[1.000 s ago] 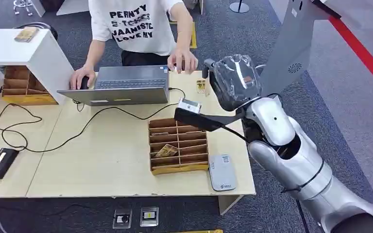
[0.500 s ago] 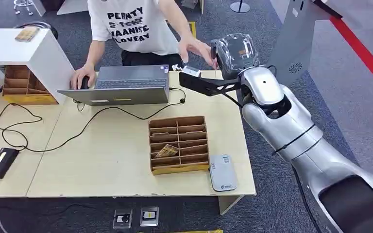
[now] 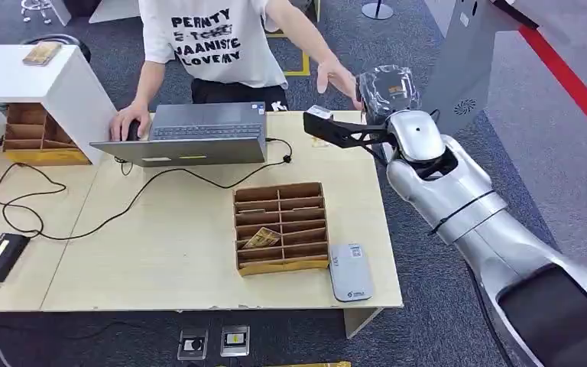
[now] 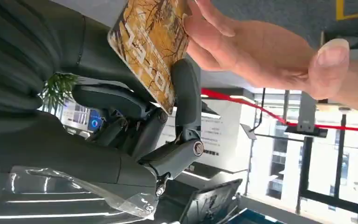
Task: Pass the card to the sensor for recognition and then transmit it.
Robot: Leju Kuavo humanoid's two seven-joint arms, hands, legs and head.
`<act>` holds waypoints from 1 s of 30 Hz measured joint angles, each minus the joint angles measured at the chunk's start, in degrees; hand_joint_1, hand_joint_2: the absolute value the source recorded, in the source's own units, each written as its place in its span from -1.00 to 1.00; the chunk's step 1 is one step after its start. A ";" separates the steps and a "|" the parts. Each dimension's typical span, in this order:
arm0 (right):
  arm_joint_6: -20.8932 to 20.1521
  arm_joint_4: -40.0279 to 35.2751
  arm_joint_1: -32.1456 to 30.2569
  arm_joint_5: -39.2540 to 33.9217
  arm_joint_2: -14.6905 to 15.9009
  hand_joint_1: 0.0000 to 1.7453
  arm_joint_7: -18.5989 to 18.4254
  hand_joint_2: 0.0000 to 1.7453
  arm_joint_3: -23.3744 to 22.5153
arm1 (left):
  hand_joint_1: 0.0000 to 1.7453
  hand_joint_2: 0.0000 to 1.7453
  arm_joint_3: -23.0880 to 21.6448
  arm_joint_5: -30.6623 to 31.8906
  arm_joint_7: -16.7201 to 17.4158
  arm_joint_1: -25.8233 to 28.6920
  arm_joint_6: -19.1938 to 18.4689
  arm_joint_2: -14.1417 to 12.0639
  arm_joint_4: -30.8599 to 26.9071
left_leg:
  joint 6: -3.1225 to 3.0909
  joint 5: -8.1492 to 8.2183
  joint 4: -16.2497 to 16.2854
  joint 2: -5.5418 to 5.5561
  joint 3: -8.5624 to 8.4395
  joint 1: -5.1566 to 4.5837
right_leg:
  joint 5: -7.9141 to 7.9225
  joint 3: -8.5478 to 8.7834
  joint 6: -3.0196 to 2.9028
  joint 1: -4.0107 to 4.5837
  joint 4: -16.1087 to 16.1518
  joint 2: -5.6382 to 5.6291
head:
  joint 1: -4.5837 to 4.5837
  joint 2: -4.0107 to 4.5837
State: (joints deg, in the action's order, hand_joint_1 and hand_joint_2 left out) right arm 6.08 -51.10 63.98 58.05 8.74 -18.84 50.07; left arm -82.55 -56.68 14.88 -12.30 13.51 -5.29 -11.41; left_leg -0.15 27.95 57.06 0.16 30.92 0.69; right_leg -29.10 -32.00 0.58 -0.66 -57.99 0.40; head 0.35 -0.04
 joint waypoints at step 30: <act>4.56 -0.33 -1.91 -0.07 2.56 -1.00 -0.63 1.00 -1.16 | -1.00 -1.00 -1.09 0.96 0.17 -0.34 0.74 0.44 0.00 | 0.00 0.00 0.01 -0.07 -0.05 0.00 | 0.01 -0.01 0.00 0.00 0.00 -0.13 | -0.02 0.00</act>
State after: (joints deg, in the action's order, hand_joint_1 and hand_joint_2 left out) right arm 10.63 -51.43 62.07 57.98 11.30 -19.47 48.91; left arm -83.65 -55.71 15.06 -12.65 14.25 -4.85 -11.41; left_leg -0.15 27.95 57.07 0.09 30.87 0.69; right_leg -29.09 -32.01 0.58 -0.66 -57.99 0.27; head 0.33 -0.04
